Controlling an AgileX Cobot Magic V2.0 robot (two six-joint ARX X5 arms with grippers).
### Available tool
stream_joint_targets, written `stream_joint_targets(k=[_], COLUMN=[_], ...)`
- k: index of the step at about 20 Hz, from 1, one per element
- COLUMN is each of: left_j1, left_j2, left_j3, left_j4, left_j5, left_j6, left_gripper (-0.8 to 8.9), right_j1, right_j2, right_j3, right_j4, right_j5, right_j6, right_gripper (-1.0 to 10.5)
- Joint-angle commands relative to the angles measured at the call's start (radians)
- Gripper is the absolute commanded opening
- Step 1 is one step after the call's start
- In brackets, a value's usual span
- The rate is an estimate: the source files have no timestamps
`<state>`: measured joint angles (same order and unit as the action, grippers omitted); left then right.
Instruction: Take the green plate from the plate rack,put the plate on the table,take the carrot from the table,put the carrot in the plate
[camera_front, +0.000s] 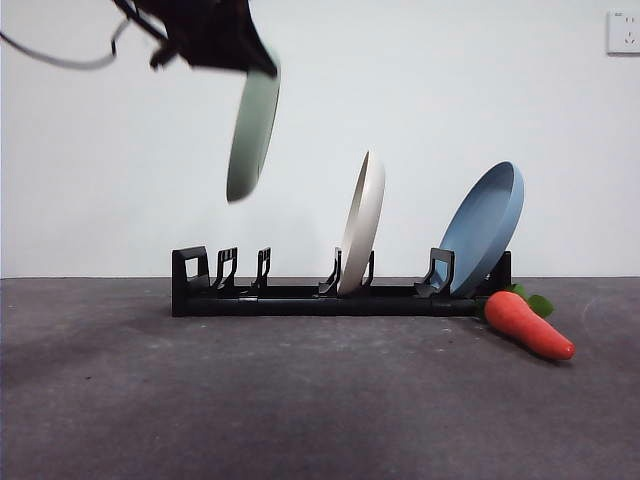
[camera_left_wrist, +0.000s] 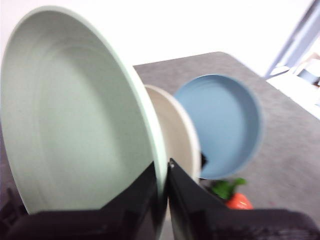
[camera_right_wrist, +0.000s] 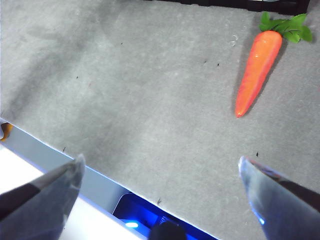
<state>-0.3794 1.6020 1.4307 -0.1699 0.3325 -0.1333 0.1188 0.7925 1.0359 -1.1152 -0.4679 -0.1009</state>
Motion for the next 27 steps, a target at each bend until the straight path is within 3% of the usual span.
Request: stream_joint_targets(k=[1,3,7,13,20,27], left_j1=[-0.046,-0.097,-0.270,-0.505,-0.628,-0.634], left_j2=[-0.106,-0.195,-0.300,-0.243,-0.008,0.192], left_j3=[-0.001,-0.001,-0.001,-0.003,-0.003,-0.003], left_j4=[-0.096,-0.225,-0.455,-0.629,-0.654,-0.608], left_j5=[0.008,-0.051,-0.364,-0.576,-0.644,-0.645], left_j6=[0.121,0.226,0.423,0.507,0.528,0.521], left_gripper=[-0.08,-0.08,-0.08,-0.06,-0.06,-0.06], right_j1=[0.002,0.002,0.002,0.002,0.002,0.002], right_j2=[0.000,0.000,0.000,0.000,-0.001,-0.001], right_j3=[0.004,0.004,0.004,0.004,0.004,0.004], right_j4=[0.006,0.006,0.006,0.006,0.006,0.006], right_j5=[0.002,0.002,0.002,0.002,0.001,0.001], right_j6=[0.007,0.007,0.014,0.017,0.022,0.022], right_gripper=[6.9,6.9,6.9,6.9,6.9,6.9])
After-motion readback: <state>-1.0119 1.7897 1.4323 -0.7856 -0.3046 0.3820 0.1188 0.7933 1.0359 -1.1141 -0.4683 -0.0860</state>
